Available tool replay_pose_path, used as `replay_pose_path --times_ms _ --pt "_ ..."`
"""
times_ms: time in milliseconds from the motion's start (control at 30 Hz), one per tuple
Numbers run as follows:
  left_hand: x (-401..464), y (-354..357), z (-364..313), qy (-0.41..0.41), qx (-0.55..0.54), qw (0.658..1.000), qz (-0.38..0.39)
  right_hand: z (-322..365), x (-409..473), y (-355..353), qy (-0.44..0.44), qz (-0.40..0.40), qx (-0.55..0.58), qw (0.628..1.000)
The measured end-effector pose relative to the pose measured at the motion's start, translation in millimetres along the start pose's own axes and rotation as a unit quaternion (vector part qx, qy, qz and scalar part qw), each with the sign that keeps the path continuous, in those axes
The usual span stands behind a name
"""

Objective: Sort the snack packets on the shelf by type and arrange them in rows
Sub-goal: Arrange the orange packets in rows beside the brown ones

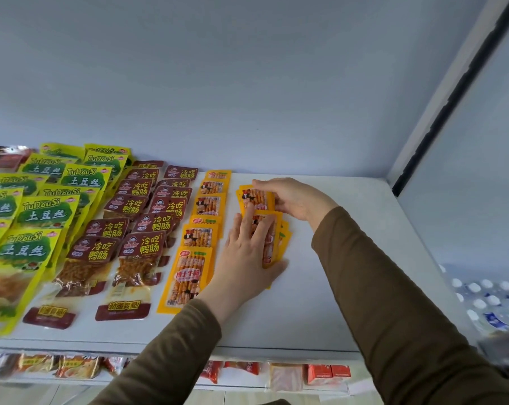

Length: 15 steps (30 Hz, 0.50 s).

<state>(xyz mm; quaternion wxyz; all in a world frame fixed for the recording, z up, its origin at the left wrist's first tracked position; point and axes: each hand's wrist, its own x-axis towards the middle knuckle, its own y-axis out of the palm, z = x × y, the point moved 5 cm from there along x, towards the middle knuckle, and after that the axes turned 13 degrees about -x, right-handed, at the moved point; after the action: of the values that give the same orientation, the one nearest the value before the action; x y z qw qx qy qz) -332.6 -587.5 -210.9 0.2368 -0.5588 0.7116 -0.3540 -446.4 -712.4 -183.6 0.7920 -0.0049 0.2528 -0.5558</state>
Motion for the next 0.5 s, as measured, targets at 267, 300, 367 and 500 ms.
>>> replay_pose_path --times_ms 267,300,367,500 --pt "12 -6 6 -0.015 0.057 0.998 -0.037 7 15 -1 -0.006 -0.09 -0.052 0.995" --pt "17 -10 6 -0.022 0.071 0.996 -0.044 12 20 -1 -0.015 -0.095 -0.028 0.995" --pt "25 -16 7 -0.032 0.078 0.995 -0.054 22 31 1 -0.032 -0.094 -0.001 0.995" --pt "29 -19 10 -0.031 0.093 0.995 -0.035 19 46 3 -0.025 -0.123 0.013 0.992"
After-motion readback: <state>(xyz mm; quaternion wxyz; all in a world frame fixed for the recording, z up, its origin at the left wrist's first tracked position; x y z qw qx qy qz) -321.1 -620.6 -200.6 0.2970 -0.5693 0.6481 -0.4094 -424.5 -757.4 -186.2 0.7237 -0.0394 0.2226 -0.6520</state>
